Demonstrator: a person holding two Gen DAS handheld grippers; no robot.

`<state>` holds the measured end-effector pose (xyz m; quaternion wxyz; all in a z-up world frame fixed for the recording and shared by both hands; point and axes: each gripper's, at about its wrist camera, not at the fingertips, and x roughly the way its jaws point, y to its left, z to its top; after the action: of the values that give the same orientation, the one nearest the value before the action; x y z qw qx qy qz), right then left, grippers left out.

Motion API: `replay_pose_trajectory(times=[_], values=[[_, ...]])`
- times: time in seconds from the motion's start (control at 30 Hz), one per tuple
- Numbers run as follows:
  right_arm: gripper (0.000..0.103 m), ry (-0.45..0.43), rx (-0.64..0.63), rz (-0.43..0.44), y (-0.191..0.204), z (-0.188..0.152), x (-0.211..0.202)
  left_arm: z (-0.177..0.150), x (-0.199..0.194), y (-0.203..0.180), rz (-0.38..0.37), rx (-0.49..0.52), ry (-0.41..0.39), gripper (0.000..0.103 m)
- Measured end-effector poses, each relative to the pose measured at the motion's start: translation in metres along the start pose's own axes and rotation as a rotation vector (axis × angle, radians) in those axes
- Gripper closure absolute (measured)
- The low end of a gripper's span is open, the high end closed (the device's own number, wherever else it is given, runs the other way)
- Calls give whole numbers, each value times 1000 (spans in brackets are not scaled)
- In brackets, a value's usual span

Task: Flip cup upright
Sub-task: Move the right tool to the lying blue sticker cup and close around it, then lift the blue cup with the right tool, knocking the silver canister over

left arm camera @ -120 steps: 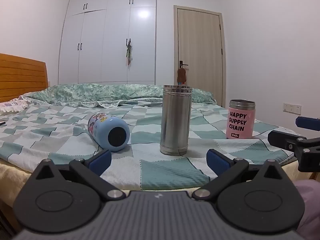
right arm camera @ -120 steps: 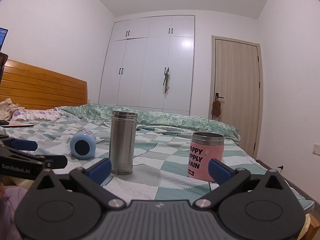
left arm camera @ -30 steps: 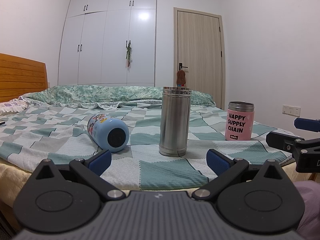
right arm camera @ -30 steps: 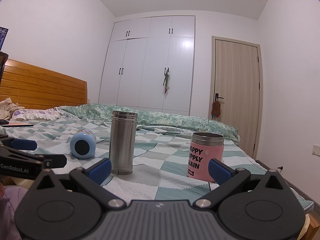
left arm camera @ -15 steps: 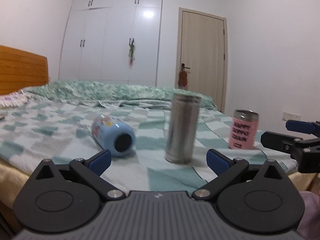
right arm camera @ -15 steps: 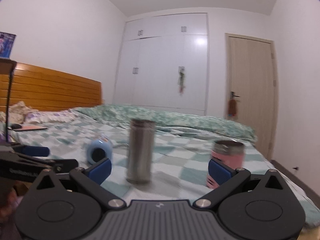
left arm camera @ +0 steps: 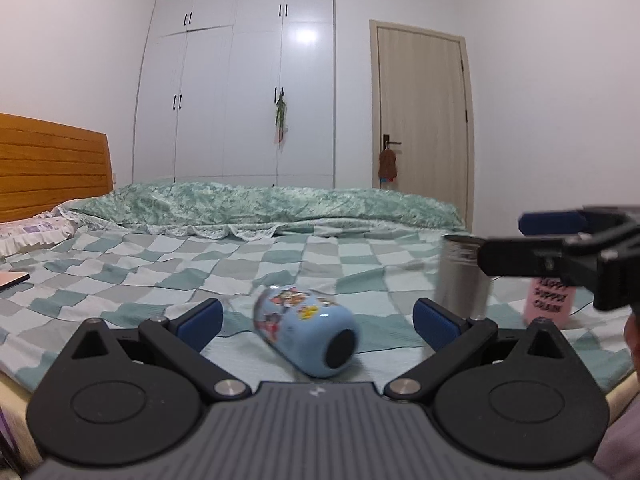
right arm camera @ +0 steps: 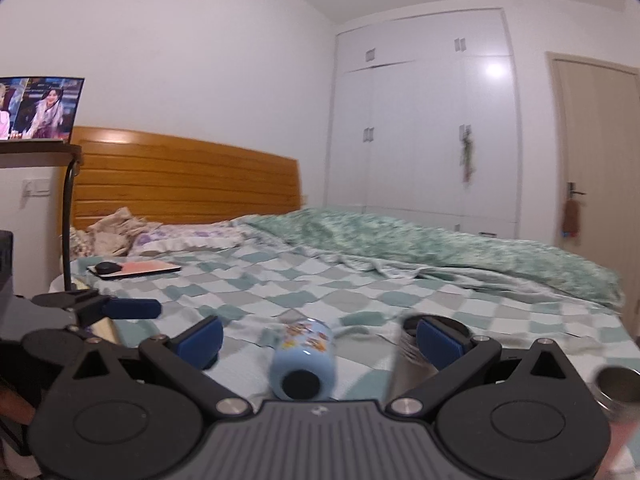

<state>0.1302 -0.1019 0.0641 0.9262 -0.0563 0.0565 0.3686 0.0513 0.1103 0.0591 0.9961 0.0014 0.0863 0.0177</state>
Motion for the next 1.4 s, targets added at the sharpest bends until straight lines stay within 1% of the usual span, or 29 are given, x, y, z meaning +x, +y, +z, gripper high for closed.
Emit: replay_pose_trajectory(times=[0.23, 0.33, 0.53, 0.63, 0.7, 0.8, 0.87, 0.93, 1.0, 1.1, 1.23, 1.27, 1.33, 1.4], values=[[0, 109, -33, 74, 19, 24, 81, 2, 34, 44, 11, 17, 37, 0], [0, 173, -9, 92, 19, 29, 112, 3, 51, 61, 6, 27, 64, 0], [0, 326, 23, 96, 18, 24, 178, 3, 78, 83, -36, 85, 133, 0], [0, 396, 20, 99, 18, 20, 206, 1, 93, 92, -47, 111, 191, 0], [0, 448, 21, 109, 17, 17, 225, -2, 101, 96, -51, 126, 208, 0], [1, 536, 19, 110, 13, 11, 252, -5, 112, 102, -54, 117, 240, 0], [3, 587, 19, 103, 10, 8, 268, -5, 120, 105, -67, 108, 264, 0], [6, 629, 35, 109, 6, 4, 279, -8, 126, 107, -73, 110, 283, 0], [7, 673, 49, 115, 3, 0, 289, -10, 131, 107, -76, 119, 303, 0], [8, 735, 54, 124, 1, -8, 301, -12, 142, 109, -63, 124, 340, 0], [17, 792, 68, 125, -2, -18, 312, -14, 150, 113, -55, 127, 372, 0], [17, 805, 75, 130, -3, -20, 315, -14, 152, 113, -46, 135, 378, 0], [17, 842, 106, 156, -7, -26, 320, -15, 153, 113, -40, 140, 386, 0], [18, 852, 121, 183, -10, -27, 321, -15, 154, 113, -40, 141, 391, 0]])
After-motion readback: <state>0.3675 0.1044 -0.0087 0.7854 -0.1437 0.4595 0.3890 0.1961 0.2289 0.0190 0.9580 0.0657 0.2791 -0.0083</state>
